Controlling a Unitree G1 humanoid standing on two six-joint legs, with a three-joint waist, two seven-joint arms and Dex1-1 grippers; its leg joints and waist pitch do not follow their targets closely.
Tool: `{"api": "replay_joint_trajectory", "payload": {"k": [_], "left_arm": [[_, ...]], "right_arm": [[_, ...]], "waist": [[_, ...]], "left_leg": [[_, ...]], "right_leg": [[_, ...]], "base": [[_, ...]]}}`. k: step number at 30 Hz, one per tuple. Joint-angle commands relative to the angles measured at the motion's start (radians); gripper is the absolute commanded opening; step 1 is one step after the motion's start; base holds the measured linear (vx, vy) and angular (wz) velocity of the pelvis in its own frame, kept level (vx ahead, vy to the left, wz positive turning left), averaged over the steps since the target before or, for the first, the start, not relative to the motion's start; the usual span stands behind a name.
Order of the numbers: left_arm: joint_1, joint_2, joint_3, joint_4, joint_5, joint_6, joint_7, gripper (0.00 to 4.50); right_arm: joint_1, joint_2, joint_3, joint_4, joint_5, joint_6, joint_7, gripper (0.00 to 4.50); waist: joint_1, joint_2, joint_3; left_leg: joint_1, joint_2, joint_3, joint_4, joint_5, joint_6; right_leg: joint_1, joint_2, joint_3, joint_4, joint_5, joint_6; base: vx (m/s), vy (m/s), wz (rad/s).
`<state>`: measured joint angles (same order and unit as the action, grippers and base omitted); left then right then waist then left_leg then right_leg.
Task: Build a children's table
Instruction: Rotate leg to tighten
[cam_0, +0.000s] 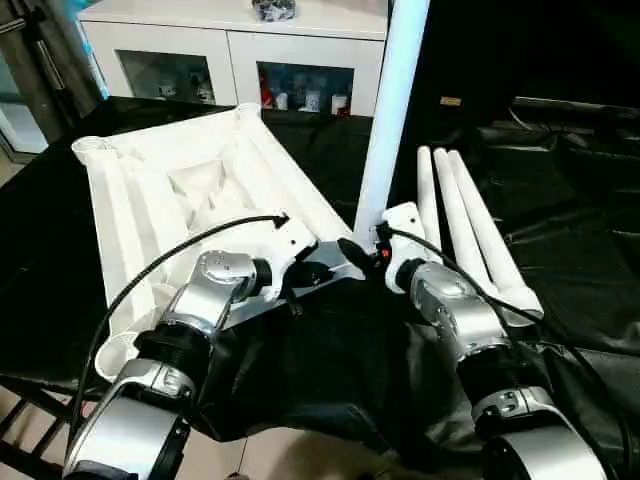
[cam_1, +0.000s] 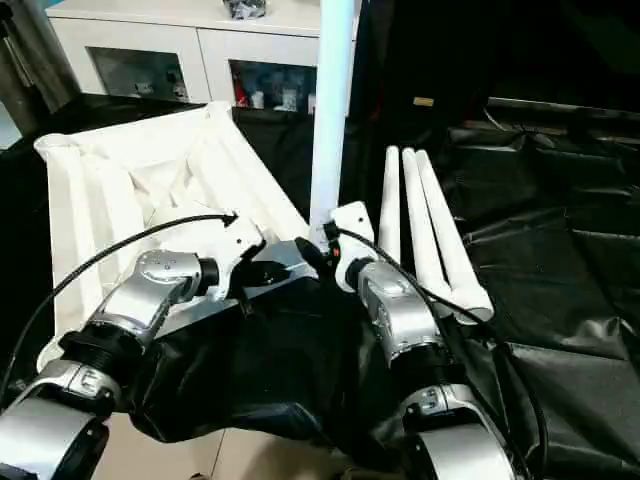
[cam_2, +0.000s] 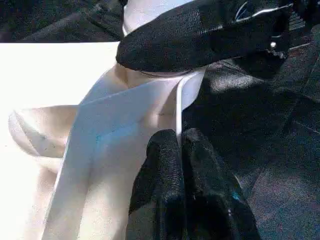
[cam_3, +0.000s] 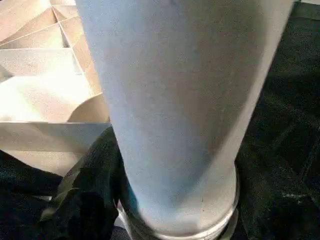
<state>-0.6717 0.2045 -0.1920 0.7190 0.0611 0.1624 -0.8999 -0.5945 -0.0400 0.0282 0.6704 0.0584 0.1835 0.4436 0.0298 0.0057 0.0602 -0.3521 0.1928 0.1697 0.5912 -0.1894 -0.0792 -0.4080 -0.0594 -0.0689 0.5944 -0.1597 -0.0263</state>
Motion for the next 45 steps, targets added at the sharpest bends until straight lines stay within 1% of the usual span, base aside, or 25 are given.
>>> {"api": "replay_joint_trajectory", "payload": {"k": [1,7,8,9,10,11,12,13,14,15,16,19,21,23,24,26,28,29,33,34,35,37,40,42,45], "left_arm": [[-0.058,-0.055,0.016,-0.043,-0.034,-0.022,0.038,0.00],[-0.058,-0.055,0.016,-0.043,-0.034,-0.022,0.038,0.00],[-0.056,-0.055,0.011,-0.044,-0.032,-0.028,0.034,0.00],[-0.034,0.003,-0.016,-0.062,-0.041,-0.064,-0.094,0.00],[-0.027,0.023,-0.025,-0.068,-0.044,-0.076,-0.138,0.00],[-0.010,0.074,-0.045,-0.083,-0.053,-0.104,-0.245,0.00],[-0.009,0.077,-0.046,-0.084,-0.054,-0.105,-0.251,0.00],[-0.006,0.087,-0.049,-0.087,-0.057,-0.110,-0.273,0.00],[-0.005,0.087,-0.049,-0.087,-0.056,-0.109,-0.272,0.00],[-0.005,0.087,-0.049,-0.087,-0.056,-0.109,-0.272,0.00],[-0.005,0.087,-0.049,-0.087,-0.056,-0.109,-0.271,0.00],[-0.006,0.087,-0.048,-0.084,-0.055,-0.111,-0.270,0.00],[-0.007,0.091,-0.050,-0.082,-0.057,-0.115,-0.279,0.00],[-0.008,0.098,-0.052,-0.081,-0.062,-0.121,-0.292,0.00],[-0.008,0.099,-0.051,-0.080,-0.064,-0.124,-0.295,0.00],[-0.010,0.100,-0.050,-0.077,-0.063,-0.127,-0.298,0.00],[-0.011,0.100,-0.048,-0.075,-0.062,-0.129,-0.298,0.00],[-0.011,0.100,-0.047,-0.075,-0.062,-0.129,-0.297,0.00],[-0.009,0.097,-0.046,-0.077,-0.061,-0.127,-0.294,0.00],[-0.009,0.097,-0.046,-0.077,-0.061,-0.127,-0.294,0.00],[-0.007,0.096,-0.046,-0.079,-0.061,-0.127,-0.293,0.00],[-0.007,0.095,-0.046,-0.079,-0.061,-0.127,-0.293,0.00],[-0.003,0.093,-0.043,-0.082,-0.064,-0.124,-0.288,0.00],[0.001,0.091,-0.041,-0.087,-0.066,-0.120,-0.284,0.00],[0.004,0.090,-0.041,-0.088,-0.065,-0.120,-0.279,0.00]], "right_arm": [[0.012,0.087,0.080,0.038,0.011,0.030,0.056,2.67],[0.012,0.087,0.080,0.038,0.011,0.030,0.056,2.67],[0.006,0.088,0.081,0.049,0.006,0.011,0.066,3.01],[0.051,-0.032,0.141,-0.057,0.017,-0.009,0.282,3.01],[0.070,-0.076,0.162,-0.099,0.022,-0.011,0.357,3.01],[0.115,-0.185,0.214,-0.203,0.037,-0.012,0.539,3.01],[0.117,-0.191,0.217,-0.209,0.037,-0.012,0.548,3.01],[0.128,-0.214,0.229,-0.234,0.040,-0.009,0.586,3.01],[0.129,-0.214,0.230,-0.234,0.039,-0.010,0.586,3.01],[0.129,-0.214,0.230,-0.233,0.039,-0.011,0.585,3.01],[0.129,-0.214,0.230,-0.233,0.039,-0.011,0.585,3.01],[0.129,-0.214,0.230,-0.231,0.040,-0.010,0.589,3.01],[0.132,-0.223,0.224,-0.246,0.070,0.028,0.610,3.43],[0.136,-0.234,0.222,-0.266,0.080,0.046,0.635,3.48],[0.138,-0.236,0.221,-0.272,0.079,0.048,0.642,3.75],[0.141,-0.234,0.219,-0.279,0.083,0.059,0.652,3.84],[0.144,-0.229,0.219,-0.282,0.079,0.058,0.645,3.91],[0.145,-0.224,0.222,-0.280,0.074,0.054,0.638,4.19],[0.149,-0.205,0.230,-0.264,0.046,0.040,0.588,4.39],[0.149,-0.205,0.230,-0.264,0.046,0.040,0.588,4.39],[0.152,-0.195,0.233,-0.255,0.037,0.039,0.568,4.18],[0.154,-0.189,0.233,-0.251,0.036,0.037,0.565,3.98],[0.156,-0.173,0.220,-0.245,0.038,0.041,0.539,3.84],[0.158,-0.166,0.214,-0.245,0.039,0.043,0.534,3.56],[0.158,-0.164,0.213,-0.243,0.035,0.040,0.532,3.43]], "waist": [[-0.001,0.002,-0.065],[-0.001,0.003,-0.064],[-0.001,0.003,-0.064],[-0.001,0.000,-0.064],[0.004,0.007,-0.063],[0.014,0.002,-0.066],[0.020,0.003,-0.066],[0.023,0.004,-0.068],[0.026,0.004,-0.071],[0.028,0.005,-0.071],[0.028,0.003,-0.071],[0.026,0.003,-0.069],[0.025,0.003,-0.069],[0.027,0.002,-0.070],[0.029,0.002,-0.071],[0.029,0.003,-0.072],[0.029,0.003,-0.071],[0.028,0.002,-0.071],[0.028,0.002,-0.070],[0.027,0.003,-0.070],[0.027,0.002,-0.070],[0.026,0.002,-0.070],[0.026,0.003,-0.070],[0.025,0.003,-0.069],[0.025,0.002,-0.070]], "left_leg": [[0.001,0.029,-0.007,-0.073,-0.242,0.034],[0.002,0.030,-0.008,-0.074,-0.248,0.033],[0.002,0.030,-0.008,-0.073,-0.248,0.032],[0.001,0.030,-0.008,-0.074,-0.248,0.033],[0.003,0.029,-0.010,-0.075,-0.255,0.038],[0.003,0.035,-0.005,-0.070,-0.237,0.071],[0.008,0.037,-0.003,-0.069,-0.234,0.080],[0.006,0.041,0.002,-0.067,-0.210,0.088],[-0.004,0.039,0.002,-0.065,-0.173,0.092],[-0.005,0.040,0.001,-0.066,-0.167,0.088],[-0.003,0.040,0.000,-0.066,-0.170,0.081],[-0.002,0.038,-0.002,-0.068,-0.193,0.058],[-0.002,0.037,-0.002,-0.068,-0.189,0.057],[-0.003,0.036,-0.001,-0.067,-0.181,0.062],[-0.003,0.037,-0.001,-0.066,-0.174,0.065],[-0.004,0.037,-0.001,-0.066,-0.167,0.065],[-0.004,0.037,-0.001,-0.065,-0.168,0.065],[-0.003,0.037,-0.001,-0.066,-0.169,0.063],[-0.003,0.037,-0.002,-0.066,-0.175,0.058],[-0.002,0.037,-0.003,-0.068,-0.177,0.054],[-0.001,0.037,-0.003,-0.067,-0.179,0.052],[-0.002,0.036,-0.003,-0.068,-0.178,0.050],[-0.002,0.036,-0.003,-0.068,-0.174,0.050],[-0.001,0.036,-0.003,-0.068,-0.185,0.047],[-0.002,0.035,-0.002,-0.067,-0.179,0.047]], "right_leg": [[0.052,-0.077,0.049,-0.086,-0.365,-0.179],[0.051,-0.077,0.049,-0.087,-0.377,-0.176],[0.051,-0.078,0.049,-0.087,-0.375,-0.177],[0.051,-0.077,0.049,-0.087,-0.374,-0.177],[0.053,-0.077,0.047,-0.091,-0.384,-0.169],[0.056,-0.076,0.053,-0.085,-0.315,-0.174],[0.052,-0.074,0.054,-0.085,-0.292,-0.181],[0.052,-0.072,0.055,-0.074,-0.231,-0.212],[0.058,-0.074,0.052,-0.065,-0.188,-0.231],[0.058,-0.076,0.051,-0.064,-0.185,-0.235],[0.058,-0.077,0.050,-0.065,-0.199,-0.236],[0.058,-0.079,0.050,-0.071,-0.259,-0.222],[0.060,-0.077,0.050,-0.071,-0.261,-0.217],[0.061,-0.076,0.050,-0.070,-0.247,-0.216],[0.061,-0.077,0.050,-0.069,-0.238,-0.217],[0.061,-0.077,0.050,-0.067,-0.224,-0.221],[0.061,-0.077,0.049,-0.067,-0.226,-0.221],[0.061,-0.077,0.049,-0.068,-0.231,-0.220],[0.060,-0.078,0.050,-0.069,-0.249,-0.216],[0.059,-0.077,0.049,-0.070,-0.254,-0.215],[0.059,-0.077,0.049,-0.070,-0.256,-0.214],[0.059,-0.078,0.050,-0.070,-0.257,-0.211],[0.059,-0.078,0.050,-0.069,-0.248,-0.213],[0.059,-0.078,0.050,-0.071,-0.269,-0.208],[0.060,-0.078,0.051,-0.071,-0.267,-0.206]], "base": [[0.000,0.000,0.00],[0.000,0.000,0.00],[0.000,0.000,0.00],[0.000,0.000,0.00],[0.000,0.000,0.00],[0.000,0.000,0.00],[0.000,0.000,0.00],[0.000,0.000,0.00],[0.000,0.000,0.00],[0.000,0.000,0.00],[0.000,0.000,0.00],[0.000,0.000,0.00],[0.000,0.000,0.00],[0.000,0.000,0.00],[0.000,0.000,0.00],[0.000,0.000,0.00],[0.000,0.000,0.00],[0.000,0.000,0.00],[0.000,0.000,0.00],[0.000,0.000,0.00],[0.000,0.000,0.00],[0.000,0.000,0.00],[0.000,0.000,0.00],[0.000,0.000,0.00],[0.000,0.000,0.00]]}}
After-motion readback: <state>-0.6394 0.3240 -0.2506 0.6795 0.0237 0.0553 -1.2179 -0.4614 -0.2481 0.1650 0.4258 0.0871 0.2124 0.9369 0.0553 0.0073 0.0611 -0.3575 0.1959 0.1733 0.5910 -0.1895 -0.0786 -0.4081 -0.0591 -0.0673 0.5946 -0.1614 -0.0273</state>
